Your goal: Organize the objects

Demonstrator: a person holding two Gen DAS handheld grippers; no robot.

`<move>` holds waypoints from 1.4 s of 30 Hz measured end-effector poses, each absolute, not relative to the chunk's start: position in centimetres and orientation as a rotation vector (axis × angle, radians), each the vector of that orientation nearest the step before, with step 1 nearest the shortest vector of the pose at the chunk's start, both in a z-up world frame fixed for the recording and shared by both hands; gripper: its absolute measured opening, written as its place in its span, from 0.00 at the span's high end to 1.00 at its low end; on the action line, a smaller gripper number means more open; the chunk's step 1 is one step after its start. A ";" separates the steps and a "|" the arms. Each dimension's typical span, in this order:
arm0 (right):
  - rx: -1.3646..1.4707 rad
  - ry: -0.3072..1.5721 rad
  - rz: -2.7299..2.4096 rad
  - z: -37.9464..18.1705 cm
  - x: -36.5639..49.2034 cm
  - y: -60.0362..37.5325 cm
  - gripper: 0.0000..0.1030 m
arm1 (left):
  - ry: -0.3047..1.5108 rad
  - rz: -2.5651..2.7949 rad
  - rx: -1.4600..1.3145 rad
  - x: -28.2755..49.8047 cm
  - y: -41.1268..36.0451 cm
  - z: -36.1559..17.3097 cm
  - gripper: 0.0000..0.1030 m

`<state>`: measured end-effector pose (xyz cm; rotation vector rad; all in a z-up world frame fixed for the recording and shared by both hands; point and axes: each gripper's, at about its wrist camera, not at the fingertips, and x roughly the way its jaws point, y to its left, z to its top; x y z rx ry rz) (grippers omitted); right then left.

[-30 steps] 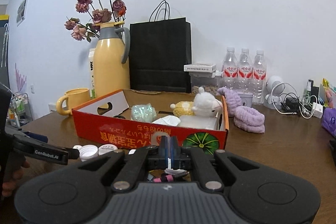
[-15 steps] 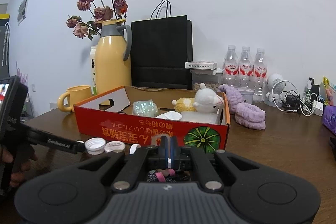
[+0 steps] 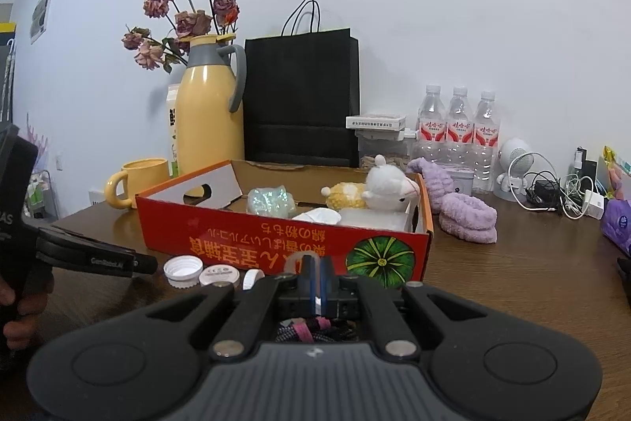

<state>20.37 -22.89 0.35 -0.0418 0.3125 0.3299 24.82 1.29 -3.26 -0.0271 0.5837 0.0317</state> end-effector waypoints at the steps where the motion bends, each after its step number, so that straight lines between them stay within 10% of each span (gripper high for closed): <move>1: -0.040 0.310 0.331 0.4 20.4 -22.8 0.99 | 0.571 0.034 -0.031 24.6 1.3 -3.0 0.73; 21: -0.057 0.210 0.391 5.4 25.0 -17.5 0.99 | 0.361 -0.004 -0.093 27.8 -1.2 4.8 0.72; 42: -0.072 0.377 0.336 1.3 35.5 -16.9 0.95 | 0.422 -0.006 -0.057 36.4 -0.5 1.4 0.70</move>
